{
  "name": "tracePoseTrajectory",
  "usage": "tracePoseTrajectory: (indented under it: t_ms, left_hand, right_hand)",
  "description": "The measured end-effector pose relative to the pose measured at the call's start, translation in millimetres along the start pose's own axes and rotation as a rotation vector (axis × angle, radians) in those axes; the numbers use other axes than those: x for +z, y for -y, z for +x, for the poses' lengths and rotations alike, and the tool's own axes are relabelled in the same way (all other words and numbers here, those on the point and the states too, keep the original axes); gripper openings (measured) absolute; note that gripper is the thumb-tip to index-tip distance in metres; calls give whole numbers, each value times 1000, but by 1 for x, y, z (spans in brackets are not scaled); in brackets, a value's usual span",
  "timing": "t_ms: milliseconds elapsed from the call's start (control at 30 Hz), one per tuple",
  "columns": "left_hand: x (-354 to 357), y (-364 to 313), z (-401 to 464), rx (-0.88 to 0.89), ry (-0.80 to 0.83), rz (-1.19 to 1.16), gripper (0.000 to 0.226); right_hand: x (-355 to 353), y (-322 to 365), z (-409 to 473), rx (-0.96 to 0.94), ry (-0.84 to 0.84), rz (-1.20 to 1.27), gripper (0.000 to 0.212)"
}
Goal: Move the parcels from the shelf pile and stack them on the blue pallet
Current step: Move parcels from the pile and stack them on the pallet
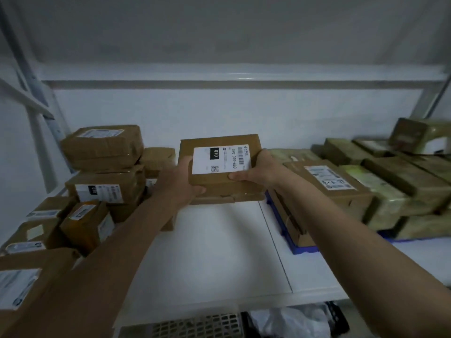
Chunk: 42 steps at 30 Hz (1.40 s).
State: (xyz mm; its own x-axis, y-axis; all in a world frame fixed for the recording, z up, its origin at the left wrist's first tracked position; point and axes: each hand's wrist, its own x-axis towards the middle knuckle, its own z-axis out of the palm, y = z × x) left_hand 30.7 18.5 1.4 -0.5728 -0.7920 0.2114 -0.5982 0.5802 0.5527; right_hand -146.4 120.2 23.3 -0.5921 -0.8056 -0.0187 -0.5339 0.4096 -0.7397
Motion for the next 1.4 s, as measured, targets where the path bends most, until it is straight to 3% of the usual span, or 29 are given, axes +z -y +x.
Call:
tracePoseTrajectory:
  t_ms: [133, 233, 333, 500, 567, 667, 1133, 1400]
  left_hand:
    - [24, -46, 32, -74, -97, -277, 101]
    - [46, -85, 62, -148, -87, -381, 77]
    - [75, -126, 94, -75, -46, -540, 56]
    - [119, -185, 141, -9, -55, -716, 74]
    - [140, -199, 154, -30, -8, -768, 76]
    - [171, -210, 170, -91, 9, -756, 71]
    - [237, -204, 199, -266, 80, -644, 64]
    - [240, -205, 208, -285, 108, -602, 66]
  right_hand:
    - [-54, -21, 24, -43, -100, 55, 87]
    - [-101, -43, 47, -57, -131, 128, 80]
    - [-149, -69, 73, -87, -161, 172, 73]
    - [-207, -110, 119, -109, -194, 184, 53]
    - [-220, -127, 138, -101, -190, 182, 54]
    - [-227, -153, 163, -61, -154, 173, 65]
    - [-220, -215, 210, 44, -55, 104, 76]
    - [-221, -217, 216, -38, -26, 14, 56]
